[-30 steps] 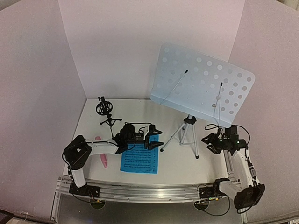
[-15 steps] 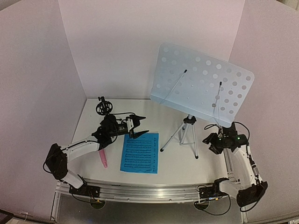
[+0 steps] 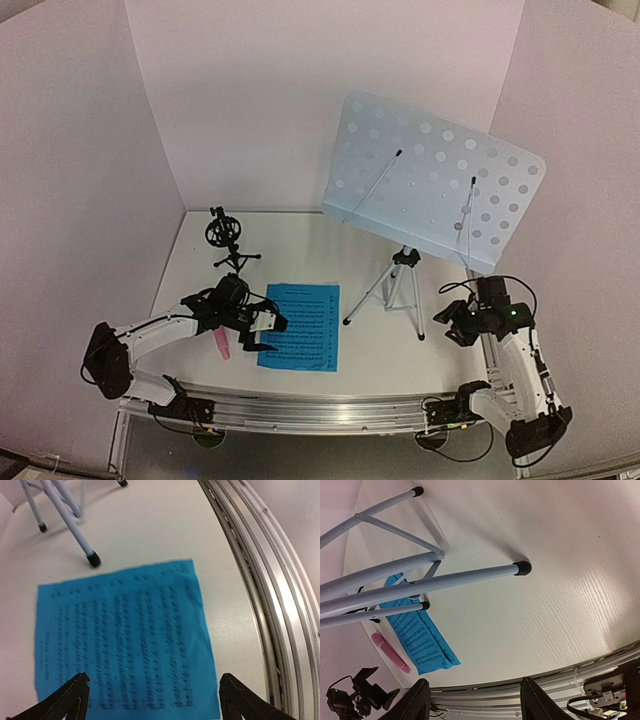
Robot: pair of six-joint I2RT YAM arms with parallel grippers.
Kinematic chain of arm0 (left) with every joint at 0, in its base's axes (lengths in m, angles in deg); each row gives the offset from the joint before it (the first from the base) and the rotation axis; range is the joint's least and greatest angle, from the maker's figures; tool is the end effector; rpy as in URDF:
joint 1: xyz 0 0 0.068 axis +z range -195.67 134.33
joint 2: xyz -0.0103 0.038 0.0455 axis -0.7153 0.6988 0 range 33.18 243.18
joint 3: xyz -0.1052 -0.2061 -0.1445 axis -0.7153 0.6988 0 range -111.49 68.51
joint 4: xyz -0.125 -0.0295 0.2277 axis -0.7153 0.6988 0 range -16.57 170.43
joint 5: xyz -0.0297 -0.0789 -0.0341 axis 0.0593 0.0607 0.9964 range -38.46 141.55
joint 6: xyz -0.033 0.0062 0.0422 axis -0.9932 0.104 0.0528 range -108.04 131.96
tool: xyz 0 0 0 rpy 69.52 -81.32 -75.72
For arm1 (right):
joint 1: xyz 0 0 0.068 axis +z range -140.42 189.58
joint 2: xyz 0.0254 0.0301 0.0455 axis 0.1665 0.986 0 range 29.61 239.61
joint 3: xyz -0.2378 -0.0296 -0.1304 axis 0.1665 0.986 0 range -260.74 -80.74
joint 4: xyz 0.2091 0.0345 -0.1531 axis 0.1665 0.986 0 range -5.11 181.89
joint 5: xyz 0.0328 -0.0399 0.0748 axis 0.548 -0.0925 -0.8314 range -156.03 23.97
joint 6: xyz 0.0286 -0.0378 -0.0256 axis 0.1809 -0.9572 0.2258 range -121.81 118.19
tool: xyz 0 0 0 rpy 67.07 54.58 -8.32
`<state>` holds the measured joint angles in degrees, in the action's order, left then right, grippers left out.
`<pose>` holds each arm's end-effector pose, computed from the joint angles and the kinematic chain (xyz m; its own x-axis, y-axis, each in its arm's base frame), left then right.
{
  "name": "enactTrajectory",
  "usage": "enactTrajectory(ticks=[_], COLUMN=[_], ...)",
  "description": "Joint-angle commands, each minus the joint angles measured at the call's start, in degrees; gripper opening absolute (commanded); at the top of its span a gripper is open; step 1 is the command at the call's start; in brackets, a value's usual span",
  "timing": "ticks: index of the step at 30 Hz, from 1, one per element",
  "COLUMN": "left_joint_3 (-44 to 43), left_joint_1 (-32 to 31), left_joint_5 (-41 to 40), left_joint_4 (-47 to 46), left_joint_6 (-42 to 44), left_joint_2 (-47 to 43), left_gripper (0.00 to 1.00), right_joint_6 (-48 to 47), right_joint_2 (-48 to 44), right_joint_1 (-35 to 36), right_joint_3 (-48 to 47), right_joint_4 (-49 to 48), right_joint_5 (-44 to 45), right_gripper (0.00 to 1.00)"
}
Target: Set up the instrument practice props
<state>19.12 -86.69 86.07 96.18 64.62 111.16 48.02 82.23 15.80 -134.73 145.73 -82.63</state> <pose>0.1931 -0.1947 0.2265 0.2852 0.6202 -0.7308 0.9583 -0.1714 0.2285 0.1562 0.0273 0.2961 -0.7419 0.6558 -0.1397 0.4943 0.6757 0.5470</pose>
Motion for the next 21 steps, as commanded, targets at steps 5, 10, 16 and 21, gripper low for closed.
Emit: enactTrajectory(ticks=[5,10,16,21], left_joint_3=[6.1,10.4,11.1,8.8], left_joint_1=[1.8,1.9,2.0,3.0], left_joint_5=[-5.0,-12.4,-17.1,-22.6], left_joint_4=[3.0,-5.2,-9.2,-12.0], left_joint_6=[-9.9,-24.0,-29.3,-42.8], left_joint_2=[-2.6,-4.9,-5.1,-5.2], left_gripper=[0.88,0.85,0.86,0.87], right_joint_6=[6.4,10.2,9.2,9.9], right_joint_2=[-10.0,-11.7,-3.1,4.9], right_joint_1=[1.5,5.4,19.3,30.4], right_joint_3=[4.6,10.0,11.7,14.2], right_joint_4=[6.6,-1.8,-19.2,-34.2], right_joint_5=[-4.1,-5.9,-5.2,-4.2], right_gripper=[0.58,0.57,0.58,0.58])
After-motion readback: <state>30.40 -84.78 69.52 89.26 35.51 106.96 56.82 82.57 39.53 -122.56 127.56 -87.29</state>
